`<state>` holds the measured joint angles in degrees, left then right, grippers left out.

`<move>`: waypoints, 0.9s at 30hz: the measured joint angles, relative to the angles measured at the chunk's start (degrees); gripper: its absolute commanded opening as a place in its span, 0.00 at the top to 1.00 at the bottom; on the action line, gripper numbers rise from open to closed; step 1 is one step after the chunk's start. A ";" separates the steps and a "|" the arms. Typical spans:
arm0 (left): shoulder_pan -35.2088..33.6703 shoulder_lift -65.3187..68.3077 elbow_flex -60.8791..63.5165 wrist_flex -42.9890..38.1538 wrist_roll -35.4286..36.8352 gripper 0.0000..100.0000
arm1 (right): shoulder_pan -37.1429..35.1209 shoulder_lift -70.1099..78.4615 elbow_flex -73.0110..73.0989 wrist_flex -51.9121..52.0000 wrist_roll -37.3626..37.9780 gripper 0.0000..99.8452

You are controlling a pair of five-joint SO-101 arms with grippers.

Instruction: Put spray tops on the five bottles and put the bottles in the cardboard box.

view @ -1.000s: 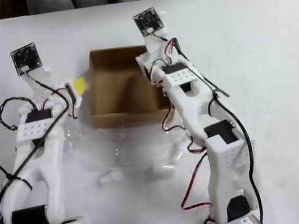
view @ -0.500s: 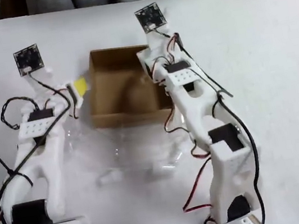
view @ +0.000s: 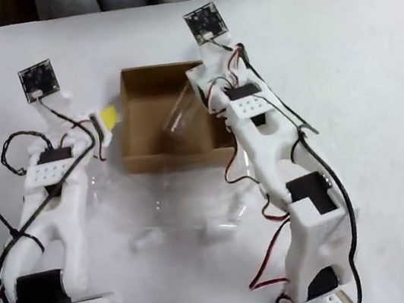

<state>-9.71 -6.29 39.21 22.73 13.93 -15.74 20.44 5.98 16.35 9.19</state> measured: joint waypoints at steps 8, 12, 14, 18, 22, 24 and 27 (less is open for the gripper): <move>0.00 0.00 0.00 0.00 0.00 0.71 | 0.44 -3.52 0.53 2.46 0.09 0.68; 0.00 0.00 0.00 0.00 0.00 0.71 | 0.35 -5.10 0.53 5.98 0.09 0.79; 0.00 0.00 0.00 0.00 0.00 0.71 | 0.44 -5.89 0.53 6.95 0.09 0.85; 0.00 0.00 0.00 0.00 0.00 0.71 | 1.85 -6.86 0.53 7.03 0.09 0.89; 0.00 0.00 0.00 0.00 0.00 0.71 | 3.43 -6.86 0.18 7.12 0.09 0.86; 0.00 0.00 0.00 0.00 0.00 0.71 | 3.87 -6.86 -1.05 7.12 0.09 0.85; 0.00 0.35 0.00 0.00 0.00 0.71 | 4.22 -5.36 -4.04 7.12 0.09 0.85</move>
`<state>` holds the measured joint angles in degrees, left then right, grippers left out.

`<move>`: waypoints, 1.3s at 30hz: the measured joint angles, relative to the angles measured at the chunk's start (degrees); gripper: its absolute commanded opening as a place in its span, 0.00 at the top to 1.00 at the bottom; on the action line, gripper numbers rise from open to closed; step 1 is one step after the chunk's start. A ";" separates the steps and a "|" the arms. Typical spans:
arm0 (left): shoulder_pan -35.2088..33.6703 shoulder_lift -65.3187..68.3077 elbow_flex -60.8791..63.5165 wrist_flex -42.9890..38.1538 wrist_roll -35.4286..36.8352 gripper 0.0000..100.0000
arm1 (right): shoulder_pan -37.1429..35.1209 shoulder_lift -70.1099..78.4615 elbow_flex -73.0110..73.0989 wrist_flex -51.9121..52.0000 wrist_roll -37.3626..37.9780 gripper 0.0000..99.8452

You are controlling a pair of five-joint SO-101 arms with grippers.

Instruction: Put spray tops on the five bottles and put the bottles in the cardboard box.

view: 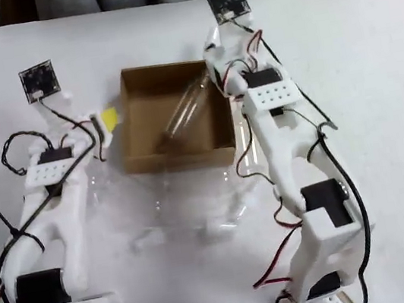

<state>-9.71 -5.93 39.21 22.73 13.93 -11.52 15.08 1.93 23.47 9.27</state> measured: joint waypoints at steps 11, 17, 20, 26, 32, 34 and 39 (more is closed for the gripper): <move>0.00 0.00 0.00 -0.18 0.00 0.71 | 0.00 14.68 -17.93 4.22 0.00 0.85; 0.00 0.00 0.00 -0.18 0.00 0.71 | 0.00 26.64 -36.57 14.51 0.00 0.85; 0.00 0.00 0.00 -0.79 0.00 0.71 | 0.00 32.70 -46.59 19.08 0.00 0.85; 0.00 0.00 0.00 -1.05 0.00 0.71 | 0.00 43.52 -63.82 25.93 -2.90 0.85; 0.00 0.00 0.00 -1.05 -0.09 0.71 | 0.00 50.02 -75.78 31.56 -4.66 0.85; 0.00 0.00 0.00 -1.05 -0.09 0.71 | 0.00 51.08 -77.71 32.79 -4.66 0.85; 0.00 0.00 0.00 -1.05 -0.09 0.71 | 0.00 53.19 -78.51 33.23 -4.75 0.85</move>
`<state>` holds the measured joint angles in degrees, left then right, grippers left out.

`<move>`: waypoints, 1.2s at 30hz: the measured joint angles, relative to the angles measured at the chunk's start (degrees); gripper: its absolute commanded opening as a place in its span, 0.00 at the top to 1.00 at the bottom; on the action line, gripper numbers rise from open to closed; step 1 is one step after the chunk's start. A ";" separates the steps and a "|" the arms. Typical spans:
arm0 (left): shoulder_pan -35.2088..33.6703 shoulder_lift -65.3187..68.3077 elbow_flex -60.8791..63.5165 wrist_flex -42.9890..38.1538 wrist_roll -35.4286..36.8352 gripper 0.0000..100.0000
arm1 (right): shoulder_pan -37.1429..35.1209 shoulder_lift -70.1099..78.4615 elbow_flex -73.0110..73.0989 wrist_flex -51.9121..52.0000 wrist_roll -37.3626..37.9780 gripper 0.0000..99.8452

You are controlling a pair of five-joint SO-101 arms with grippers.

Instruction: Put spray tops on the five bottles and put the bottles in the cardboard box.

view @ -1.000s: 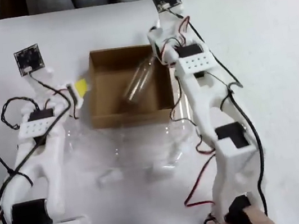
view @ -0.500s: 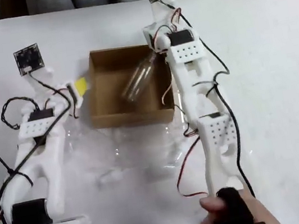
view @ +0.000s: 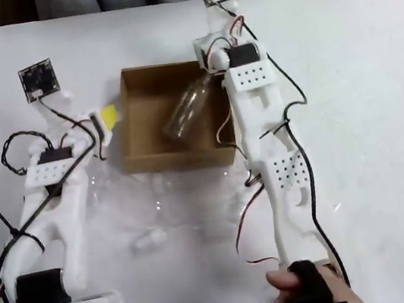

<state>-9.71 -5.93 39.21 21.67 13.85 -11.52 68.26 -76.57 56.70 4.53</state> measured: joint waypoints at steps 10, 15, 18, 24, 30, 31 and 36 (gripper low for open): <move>0.00 0.00 0.00 0.00 0.00 0.71 | 0.00 1.49 0.00 0.00 0.00 0.89; 0.00 0.00 0.00 0.00 0.00 0.71 | 0.00 1.49 0.00 0.79 -0.44 0.97; 0.00 0.00 0.00 0.00 0.00 0.71 | 0.09 1.49 0.00 0.97 -0.62 0.98; 0.00 0.00 0.00 0.00 0.00 0.71 | 0.44 1.49 -0.88 2.55 -0.62 0.98; 0.00 0.00 0.00 0.00 0.00 0.71 | 0.88 1.05 -0.97 4.04 -0.62 0.98; 0.00 0.00 0.00 0.00 0.00 0.71 | 0.88 0.62 -0.97 4.84 -0.62 0.98; 0.00 0.00 0.00 0.00 0.00 0.71 | 0.88 -1.85 -3.78 10.99 -0.62 0.98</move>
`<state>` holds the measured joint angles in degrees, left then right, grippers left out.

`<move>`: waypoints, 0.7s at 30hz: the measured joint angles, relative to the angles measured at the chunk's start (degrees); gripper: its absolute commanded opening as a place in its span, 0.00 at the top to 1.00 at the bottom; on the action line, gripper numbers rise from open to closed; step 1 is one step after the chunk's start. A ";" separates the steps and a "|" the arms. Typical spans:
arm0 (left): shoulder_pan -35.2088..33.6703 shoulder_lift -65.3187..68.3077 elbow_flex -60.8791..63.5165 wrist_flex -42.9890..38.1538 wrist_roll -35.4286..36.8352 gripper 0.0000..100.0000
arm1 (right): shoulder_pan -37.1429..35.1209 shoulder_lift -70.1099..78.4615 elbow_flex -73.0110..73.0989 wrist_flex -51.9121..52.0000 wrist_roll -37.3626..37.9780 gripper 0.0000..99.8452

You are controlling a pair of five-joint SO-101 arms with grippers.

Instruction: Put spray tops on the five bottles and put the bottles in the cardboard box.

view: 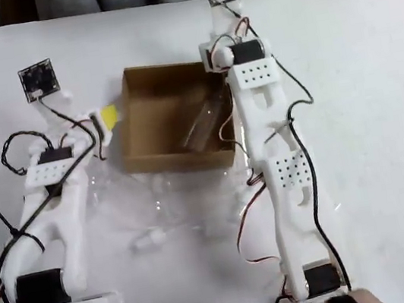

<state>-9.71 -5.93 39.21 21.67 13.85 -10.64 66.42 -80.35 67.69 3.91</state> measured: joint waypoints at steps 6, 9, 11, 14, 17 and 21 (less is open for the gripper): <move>0.00 0.00 0.00 0.00 -1.76 0.72 | 0.00 -2.55 -8.70 8.79 0.00 0.98; 0.00 0.00 0.00 0.00 -2.55 0.72 | 0.00 -4.40 -11.43 13.54 0.00 0.98; 0.00 0.00 0.00 0.00 -2.64 0.72 | 0.00 -6.33 -11.69 17.05 0.00 0.98; 0.00 0.00 0.00 0.00 -2.64 0.72 | 0.00 -10.11 -12.04 23.65 0.09 0.98; 0.00 0.00 0.00 0.00 -2.64 0.72 | 0.00 -14.15 -12.13 28.84 0.09 0.98; 0.00 0.00 0.00 0.00 -2.64 0.72 | 2.64 -18.02 -12.13 29.63 0.09 0.98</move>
<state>-9.71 -5.93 39.21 21.67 11.21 -8.00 48.40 -92.48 97.32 4.00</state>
